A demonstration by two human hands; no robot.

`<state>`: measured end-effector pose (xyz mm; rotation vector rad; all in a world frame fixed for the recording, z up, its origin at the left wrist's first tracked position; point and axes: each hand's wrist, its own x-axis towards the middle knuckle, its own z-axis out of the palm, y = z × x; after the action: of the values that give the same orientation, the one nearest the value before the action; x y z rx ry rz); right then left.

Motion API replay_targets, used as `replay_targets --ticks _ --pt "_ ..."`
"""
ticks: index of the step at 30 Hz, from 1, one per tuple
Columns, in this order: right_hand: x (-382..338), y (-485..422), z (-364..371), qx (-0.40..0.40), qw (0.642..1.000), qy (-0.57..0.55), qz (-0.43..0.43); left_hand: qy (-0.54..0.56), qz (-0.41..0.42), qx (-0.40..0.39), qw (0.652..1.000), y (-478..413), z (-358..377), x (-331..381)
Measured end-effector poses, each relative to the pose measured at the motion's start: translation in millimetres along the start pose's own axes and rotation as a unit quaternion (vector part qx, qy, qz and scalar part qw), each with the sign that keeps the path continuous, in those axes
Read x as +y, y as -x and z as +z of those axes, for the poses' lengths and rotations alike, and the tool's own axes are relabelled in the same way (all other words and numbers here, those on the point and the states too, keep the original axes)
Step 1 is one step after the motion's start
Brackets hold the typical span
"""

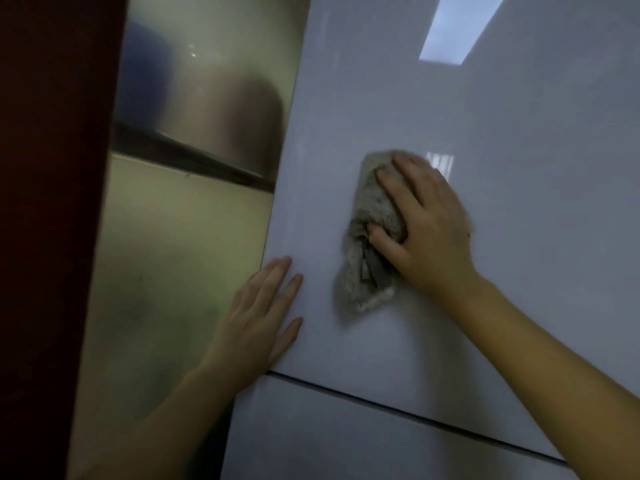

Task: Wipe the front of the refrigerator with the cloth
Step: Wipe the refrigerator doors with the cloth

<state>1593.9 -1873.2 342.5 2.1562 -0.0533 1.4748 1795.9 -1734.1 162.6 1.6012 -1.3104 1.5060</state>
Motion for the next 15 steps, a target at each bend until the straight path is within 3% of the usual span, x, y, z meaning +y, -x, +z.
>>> replay_targets --ticks 7,15 --pt "-47 -52 30 -0.119 0.985 0.023 -0.126 0.015 0.002 0.008 1.000 10 8 -4" --pt "-36 83 27 -0.120 0.980 0.014 -0.160 0.017 -0.001 0.015 1.000 13 10 -4"
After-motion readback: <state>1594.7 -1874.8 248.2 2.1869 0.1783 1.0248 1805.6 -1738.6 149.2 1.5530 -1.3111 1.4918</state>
